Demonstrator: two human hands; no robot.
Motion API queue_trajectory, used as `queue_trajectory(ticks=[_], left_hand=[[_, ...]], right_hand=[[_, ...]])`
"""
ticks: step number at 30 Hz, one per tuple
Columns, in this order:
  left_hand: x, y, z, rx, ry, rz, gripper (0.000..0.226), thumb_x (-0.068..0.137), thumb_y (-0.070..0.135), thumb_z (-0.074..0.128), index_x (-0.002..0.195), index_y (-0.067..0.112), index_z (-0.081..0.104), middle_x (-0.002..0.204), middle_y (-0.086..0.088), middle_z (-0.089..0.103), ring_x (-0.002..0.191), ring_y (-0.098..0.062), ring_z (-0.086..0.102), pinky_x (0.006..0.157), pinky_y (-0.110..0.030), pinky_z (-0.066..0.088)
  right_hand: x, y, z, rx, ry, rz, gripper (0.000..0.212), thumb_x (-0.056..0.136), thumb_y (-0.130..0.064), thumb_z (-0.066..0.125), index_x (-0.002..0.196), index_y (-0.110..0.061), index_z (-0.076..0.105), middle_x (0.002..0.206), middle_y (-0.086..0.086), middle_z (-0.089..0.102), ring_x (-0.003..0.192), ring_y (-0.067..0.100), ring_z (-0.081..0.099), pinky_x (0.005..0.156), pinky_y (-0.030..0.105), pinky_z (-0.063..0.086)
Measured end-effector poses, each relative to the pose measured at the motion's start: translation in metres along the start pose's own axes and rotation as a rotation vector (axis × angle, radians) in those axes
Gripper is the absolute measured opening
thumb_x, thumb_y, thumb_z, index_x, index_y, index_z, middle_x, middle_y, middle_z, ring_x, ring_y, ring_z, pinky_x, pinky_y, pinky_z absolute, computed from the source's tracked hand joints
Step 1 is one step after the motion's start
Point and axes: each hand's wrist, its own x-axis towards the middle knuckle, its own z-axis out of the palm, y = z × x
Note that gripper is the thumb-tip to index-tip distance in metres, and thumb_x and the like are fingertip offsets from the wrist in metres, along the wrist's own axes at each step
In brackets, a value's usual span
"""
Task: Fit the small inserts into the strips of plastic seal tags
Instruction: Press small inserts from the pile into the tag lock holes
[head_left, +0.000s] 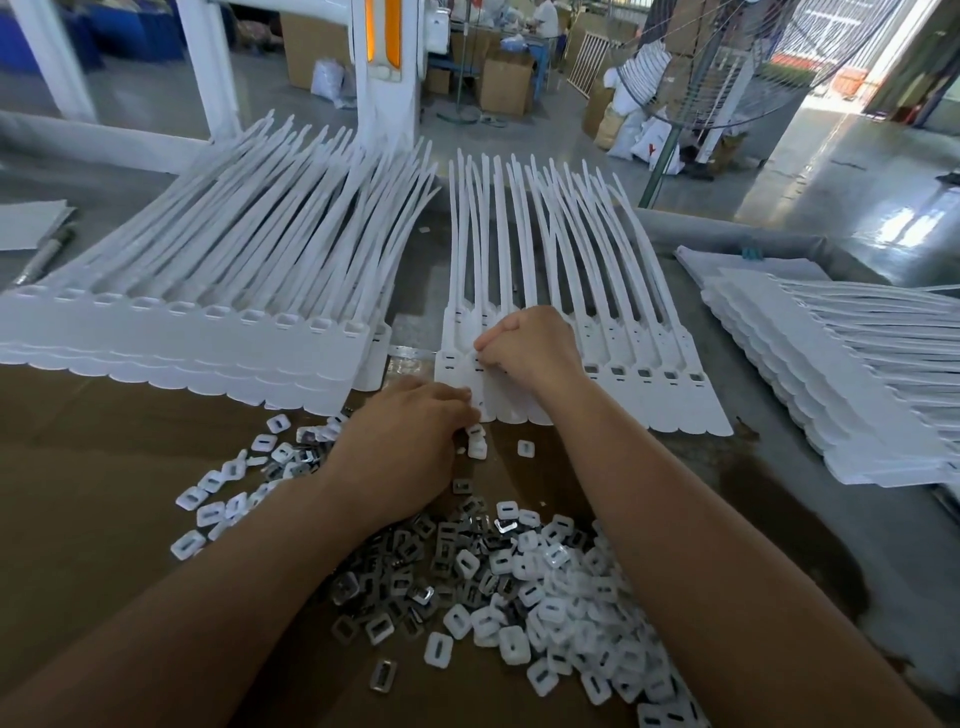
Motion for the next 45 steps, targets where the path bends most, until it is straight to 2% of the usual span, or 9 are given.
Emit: queue_trajectory(ticks=[2, 6, 12, 17, 22, 30, 35, 42, 45], left_hand=[[0.0, 0.0, 0.0, 0.001, 0.0, 0.006, 0.047, 0.083, 0.006, 0.044, 0.125, 0.025, 0.055, 0.136, 0.006, 0.048, 0.123, -0.014, 0.04, 0.102, -0.023, 0.022], [0.0, 0.001, 0.0, 0.005, -0.012, 0.001, 0.046, 0.085, 0.008, 0.044, 0.126, 0.027, 0.053, 0.137, 0.007, 0.046, 0.125, -0.014, 0.038, 0.104, -0.024, 0.022], [-0.001, 0.0, -0.001, -0.005, -0.014, 0.009, 0.046, 0.083, 0.007, 0.045, 0.125, 0.025, 0.055, 0.136, 0.006, 0.048, 0.124, -0.013, 0.04, 0.103, -0.021, 0.02], [0.003, 0.003, -0.003, -0.046, 0.003, -0.003, 0.045, 0.079, 0.0, 0.048, 0.119, 0.017, 0.06, 0.13, 0.001, 0.054, 0.12, -0.013, 0.046, 0.104, -0.025, 0.026], [0.005, 0.004, -0.002, -0.052, 0.021, -0.025, 0.045, 0.082, 0.0, 0.046, 0.121, 0.021, 0.058, 0.133, 0.005, 0.051, 0.123, -0.01, 0.043, 0.103, -0.021, 0.024], [0.008, 0.004, -0.002, -0.038, -0.012, -0.045, 0.045, 0.085, 0.004, 0.044, 0.124, 0.025, 0.055, 0.137, 0.009, 0.046, 0.126, -0.008, 0.038, 0.104, -0.022, 0.023], [0.009, 0.005, -0.002, -0.035, -0.021, -0.049, 0.046, 0.086, 0.002, 0.043, 0.124, 0.026, 0.055, 0.137, 0.01, 0.046, 0.126, -0.008, 0.037, 0.103, -0.021, 0.022], [0.008, 0.007, -0.004, -0.036, -0.01, -0.041, 0.047, 0.085, 0.002, 0.044, 0.125, 0.025, 0.055, 0.137, 0.01, 0.045, 0.125, -0.007, 0.038, 0.1, -0.016, 0.019], [0.009, 0.008, -0.004, -0.036, -0.013, -0.034, 0.047, 0.085, 0.002, 0.044, 0.125, 0.025, 0.054, 0.137, 0.009, 0.046, 0.125, -0.007, 0.038, 0.101, -0.017, 0.019]], right_hand=[[0.004, -0.002, 0.0, 0.002, -0.009, 0.04, 0.016, 0.077, -0.013, 0.063, 0.09, -0.008, 0.071, 0.093, 0.003, 0.069, 0.088, 0.017, 0.061, 0.082, 0.038, 0.052], [0.002, -0.001, 0.0, -0.094, -0.062, -0.017, 0.012, 0.082, -0.013, 0.059, 0.085, -0.009, 0.069, 0.085, -0.002, 0.064, 0.088, 0.017, 0.058, 0.076, 0.03, 0.047], [-0.025, 0.003, -0.036, 0.093, -0.207, -0.128, 0.018, 0.084, -0.015, 0.064, 0.101, -0.015, 0.07, 0.108, -0.004, 0.066, 0.095, 0.005, 0.057, 0.087, 0.022, 0.042], [-0.069, 0.01, -0.07, -0.127, -0.425, -0.267, 0.007, 0.08, -0.029, 0.068, 0.078, -0.035, 0.065, 0.082, -0.021, 0.065, 0.077, -0.006, 0.059, 0.077, 0.019, 0.048], [-0.107, 0.018, -0.084, -0.2, -0.602, -0.278, 0.006, 0.078, -0.025, 0.072, 0.077, -0.031, 0.068, 0.072, -0.021, 0.065, 0.072, -0.013, 0.059, 0.07, 0.006, 0.048], [-0.115, 0.03, -0.09, -0.319, -0.573, -0.224, 0.019, 0.077, -0.025, 0.072, 0.094, -0.03, 0.067, 0.076, -0.022, 0.06, 0.07, -0.014, 0.055, 0.066, 0.001, 0.043], [-0.113, 0.029, -0.081, -0.32, -0.514, -0.241, 0.011, 0.079, -0.026, 0.07, 0.081, -0.033, 0.063, 0.073, -0.02, 0.057, 0.069, -0.011, 0.053, 0.062, 0.003, 0.041], [-0.111, 0.026, -0.079, -0.359, -0.506, -0.27, 0.024, 0.081, -0.024, 0.067, 0.068, -0.032, 0.049, 0.075, -0.017, 0.052, 0.069, -0.003, 0.048, 0.057, 0.011, 0.033], [-0.111, 0.028, -0.08, -0.29, -0.482, -0.246, 0.023, 0.08, -0.023, 0.068, 0.068, -0.031, 0.051, 0.073, -0.015, 0.055, 0.068, -0.003, 0.051, 0.058, 0.01, 0.038]])
